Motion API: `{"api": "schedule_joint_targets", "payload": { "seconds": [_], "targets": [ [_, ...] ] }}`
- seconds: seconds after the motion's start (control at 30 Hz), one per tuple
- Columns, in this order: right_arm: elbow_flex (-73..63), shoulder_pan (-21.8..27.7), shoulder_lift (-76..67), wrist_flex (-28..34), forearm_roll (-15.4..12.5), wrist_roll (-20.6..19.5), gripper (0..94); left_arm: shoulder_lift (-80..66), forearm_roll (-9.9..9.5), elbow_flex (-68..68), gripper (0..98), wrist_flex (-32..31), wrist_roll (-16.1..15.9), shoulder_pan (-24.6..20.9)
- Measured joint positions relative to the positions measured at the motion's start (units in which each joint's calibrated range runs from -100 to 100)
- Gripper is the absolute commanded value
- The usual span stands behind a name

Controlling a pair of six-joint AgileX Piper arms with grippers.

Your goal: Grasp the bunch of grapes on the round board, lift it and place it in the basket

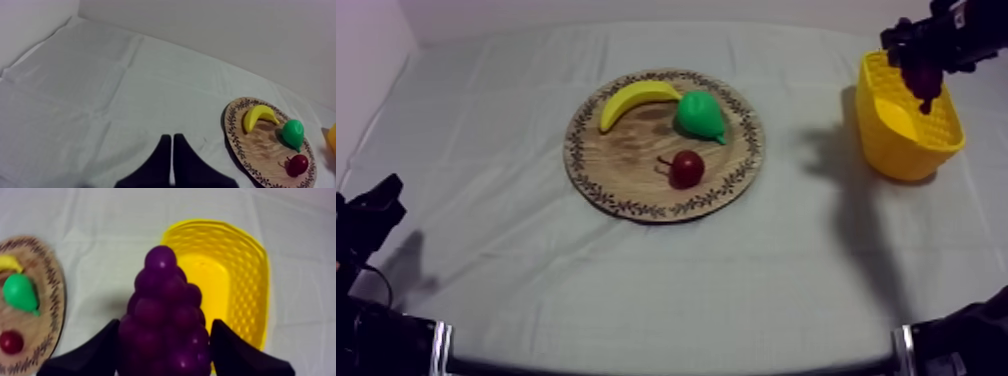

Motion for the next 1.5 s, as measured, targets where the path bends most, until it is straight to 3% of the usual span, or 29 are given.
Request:
{"api": "schedule_joint_targets", "payload": {
  "seconds": [0.47, 1.07, 1.5],
  "targets": [
    [-9.34, 6.92, 11.39, -4.62, 1.5, -1.16, 40.3, 0.0, 0.0, 0.0, 0.0, 0.0, 0.0, 0.0],
    [-10.09, 10.86, 27.08, -13.14, 3.18, -3.6, 39.3, 0.0, 0.0, 0.0, 0.0, 0.0, 0.0, 0.0],
    [-7.76, 11.05, 28.24, -15.82, 3.61, -3.1, 41.0, 0.0, 0.0, 0.0, 0.0, 0.0, 0.0, 0.0]
  ]
}}
